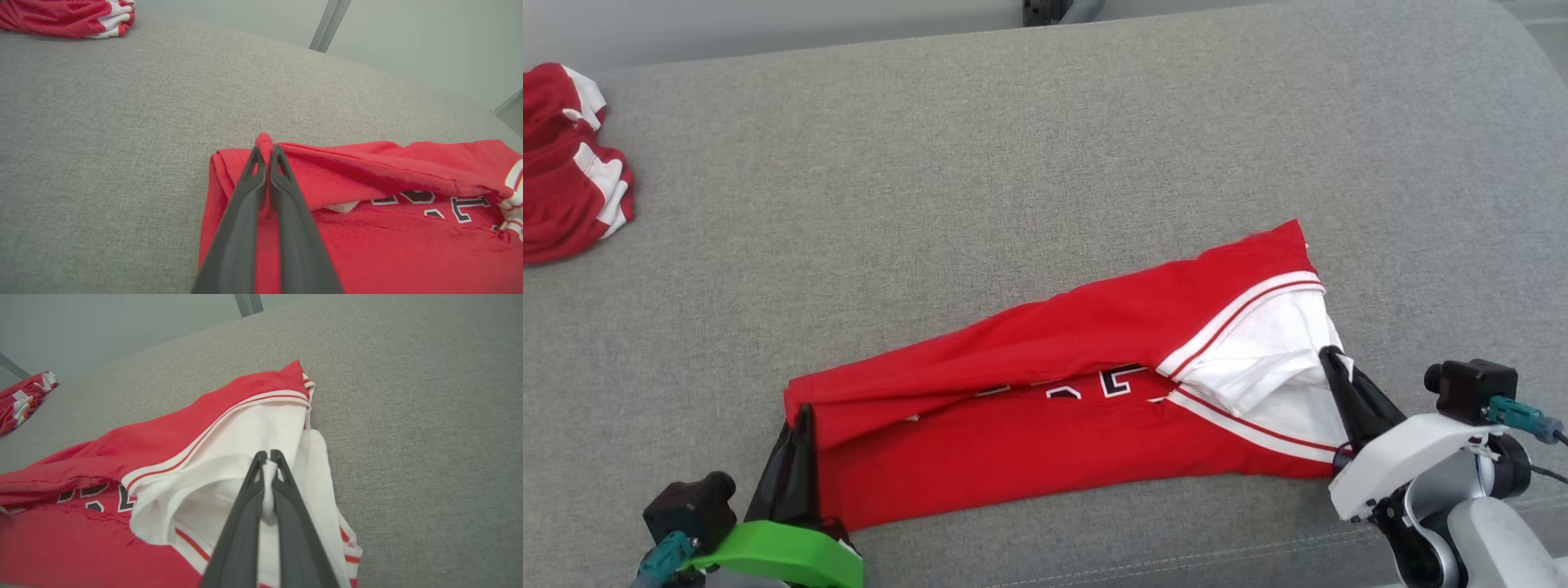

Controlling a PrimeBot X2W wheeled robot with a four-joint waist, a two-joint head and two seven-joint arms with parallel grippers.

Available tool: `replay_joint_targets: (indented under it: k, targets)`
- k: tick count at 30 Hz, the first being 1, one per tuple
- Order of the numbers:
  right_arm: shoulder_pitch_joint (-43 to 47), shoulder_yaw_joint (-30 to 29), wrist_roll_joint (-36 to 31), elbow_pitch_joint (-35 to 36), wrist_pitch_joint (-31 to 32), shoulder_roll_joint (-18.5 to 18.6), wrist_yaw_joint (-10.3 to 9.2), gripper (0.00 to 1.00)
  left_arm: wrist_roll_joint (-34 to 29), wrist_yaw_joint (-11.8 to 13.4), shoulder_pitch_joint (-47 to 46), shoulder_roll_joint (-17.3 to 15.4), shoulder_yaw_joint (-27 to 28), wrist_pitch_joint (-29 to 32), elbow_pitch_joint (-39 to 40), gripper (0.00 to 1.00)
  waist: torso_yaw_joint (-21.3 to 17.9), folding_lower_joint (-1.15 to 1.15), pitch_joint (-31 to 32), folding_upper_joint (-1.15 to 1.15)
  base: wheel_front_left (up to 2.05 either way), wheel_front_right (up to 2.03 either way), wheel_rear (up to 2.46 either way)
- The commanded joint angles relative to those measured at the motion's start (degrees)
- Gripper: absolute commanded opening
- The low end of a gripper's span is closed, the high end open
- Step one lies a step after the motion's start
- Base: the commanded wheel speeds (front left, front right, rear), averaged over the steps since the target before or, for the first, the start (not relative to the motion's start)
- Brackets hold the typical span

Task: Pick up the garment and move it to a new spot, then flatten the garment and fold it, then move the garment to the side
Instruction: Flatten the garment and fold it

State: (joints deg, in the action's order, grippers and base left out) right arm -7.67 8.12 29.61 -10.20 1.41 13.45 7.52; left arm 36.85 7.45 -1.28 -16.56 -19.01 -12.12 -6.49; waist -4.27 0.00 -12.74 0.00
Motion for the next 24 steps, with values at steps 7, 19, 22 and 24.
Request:
replay_joint_targets:
  k: [7,19,22,24]
  targets:
    - [4.98,-2.29,0.86,-0.32,-2.25,-0.95,-0.07,1.0,2.37,-1.99,5.8,1.68,1.75,-2.25,1.32,1.0,0.16,0.0,1.92,0.0,0.0,0.0,0.0]
    - [8.34,-8.48,-0.45,-0.1,-2.93,-2.7,-0.07,1.0,0.14,-3.57,9.64,2.35,5.59,-3.06,5.06,1.0,0.8,0.0,3.8,0.0,0.0,0.0,0.0]
    - [7.22,-9.2,-1.11,0.09,-2.49,-2.97,-0.06,1.0,-0.57,-4.69,7.49,3.2,6.66,-3.07,4.51,1.0,0.86,0.0,4.08,0.0,0.0,0.0,0.0]
    - [5.24,-9.16,-1.89,-0.51,-1.51,-3.21,-0.06,1.0,-2.23,-5.79,5.81,4.09,7.3,-3.07,3.23,1.0,0.95,0.0,4.33,0.0,0.0,0.0,0.0]
